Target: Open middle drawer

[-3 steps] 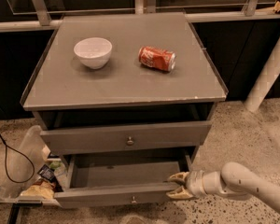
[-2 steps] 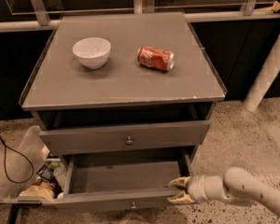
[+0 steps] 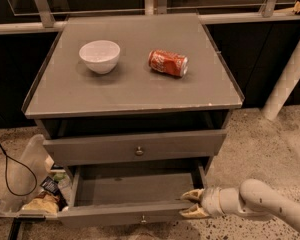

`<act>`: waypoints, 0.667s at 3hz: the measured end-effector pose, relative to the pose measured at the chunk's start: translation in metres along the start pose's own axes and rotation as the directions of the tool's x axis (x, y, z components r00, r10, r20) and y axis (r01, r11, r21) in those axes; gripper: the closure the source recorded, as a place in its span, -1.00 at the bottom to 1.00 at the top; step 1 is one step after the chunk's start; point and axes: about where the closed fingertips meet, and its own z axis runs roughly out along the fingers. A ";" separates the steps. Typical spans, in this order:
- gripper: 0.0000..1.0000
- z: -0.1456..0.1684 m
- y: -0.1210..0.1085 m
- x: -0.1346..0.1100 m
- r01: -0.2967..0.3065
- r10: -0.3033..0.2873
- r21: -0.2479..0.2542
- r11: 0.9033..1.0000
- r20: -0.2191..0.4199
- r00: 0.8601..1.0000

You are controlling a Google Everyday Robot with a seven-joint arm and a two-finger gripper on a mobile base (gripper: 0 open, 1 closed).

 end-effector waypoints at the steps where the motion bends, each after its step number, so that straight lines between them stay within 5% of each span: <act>1: 0.18 0.000 0.000 0.000 0.000 0.000 0.000 1.000 0.000 1.000; 2: -0.30 0.000 0.000 0.000 0.000 0.000 0.000 1.000 0.000 1.000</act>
Offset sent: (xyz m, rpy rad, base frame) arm 0.0000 0.0000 0.0000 0.0000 0.0000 0.0001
